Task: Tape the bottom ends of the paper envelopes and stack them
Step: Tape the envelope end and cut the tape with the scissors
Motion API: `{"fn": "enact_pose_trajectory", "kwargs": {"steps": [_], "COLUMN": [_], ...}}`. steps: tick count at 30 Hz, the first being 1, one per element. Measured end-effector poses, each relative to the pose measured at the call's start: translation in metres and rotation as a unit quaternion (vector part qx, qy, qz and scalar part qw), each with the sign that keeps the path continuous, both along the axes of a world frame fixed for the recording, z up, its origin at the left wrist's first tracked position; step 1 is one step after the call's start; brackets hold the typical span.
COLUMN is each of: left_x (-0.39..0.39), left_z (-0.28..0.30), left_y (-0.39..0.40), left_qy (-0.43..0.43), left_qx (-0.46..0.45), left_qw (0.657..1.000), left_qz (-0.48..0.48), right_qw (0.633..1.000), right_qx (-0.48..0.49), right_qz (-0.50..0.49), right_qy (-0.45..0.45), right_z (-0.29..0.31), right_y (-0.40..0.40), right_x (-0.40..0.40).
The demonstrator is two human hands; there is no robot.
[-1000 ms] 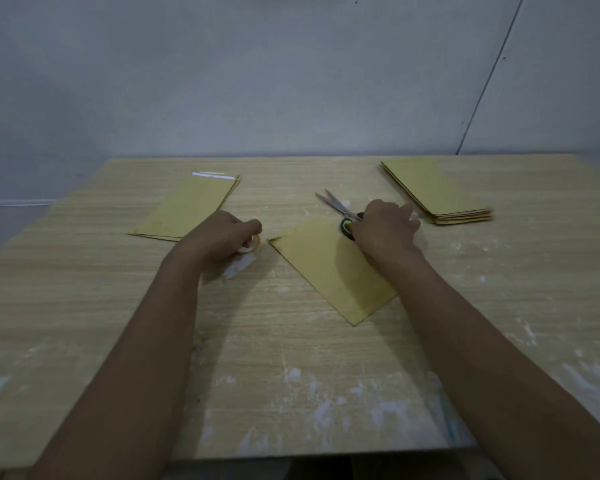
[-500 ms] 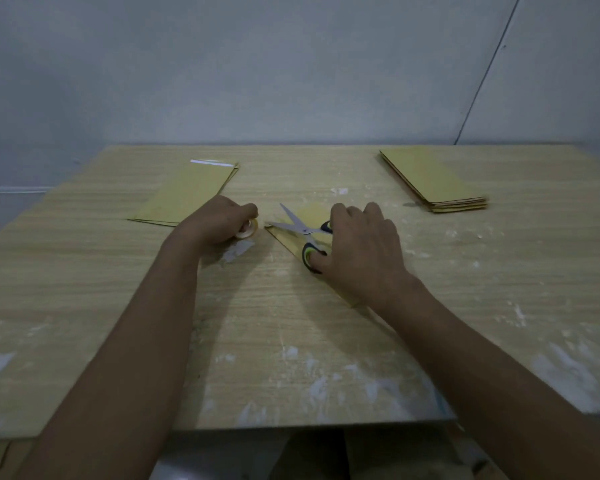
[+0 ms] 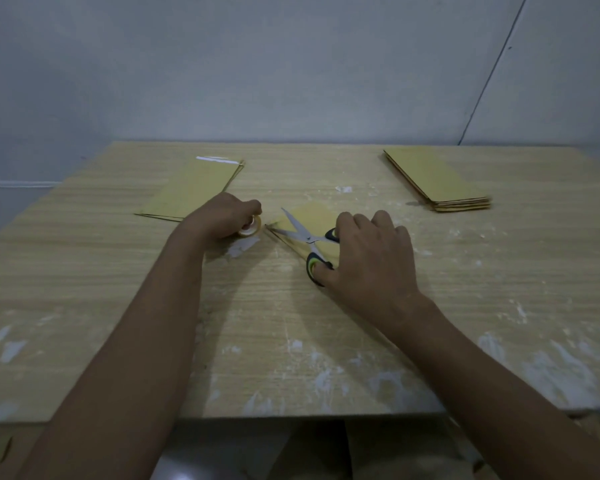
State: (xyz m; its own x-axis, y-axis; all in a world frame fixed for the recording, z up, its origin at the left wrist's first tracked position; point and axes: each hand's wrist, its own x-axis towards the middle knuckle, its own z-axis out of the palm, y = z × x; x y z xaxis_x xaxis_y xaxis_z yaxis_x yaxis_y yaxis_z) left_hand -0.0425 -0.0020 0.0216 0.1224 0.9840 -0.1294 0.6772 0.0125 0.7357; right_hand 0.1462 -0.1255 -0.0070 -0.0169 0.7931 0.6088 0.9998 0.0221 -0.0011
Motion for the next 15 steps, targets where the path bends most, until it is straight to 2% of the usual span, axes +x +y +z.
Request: {"fn": "enact_pose_trajectory", "kwargs": {"steps": [15], "left_x": [-0.007], "left_z": [0.002], "left_y": [0.003], "left_qy": [-0.026], "left_qx": [-0.023], "left_qw": [0.999], "left_qz": [0.006], "right_qw": [0.999], "right_qx": [-0.012], "right_qz": [-0.009], "right_qy": [-0.033], "right_z": [0.008], "right_y": [0.011], "right_x": [-0.028]}}
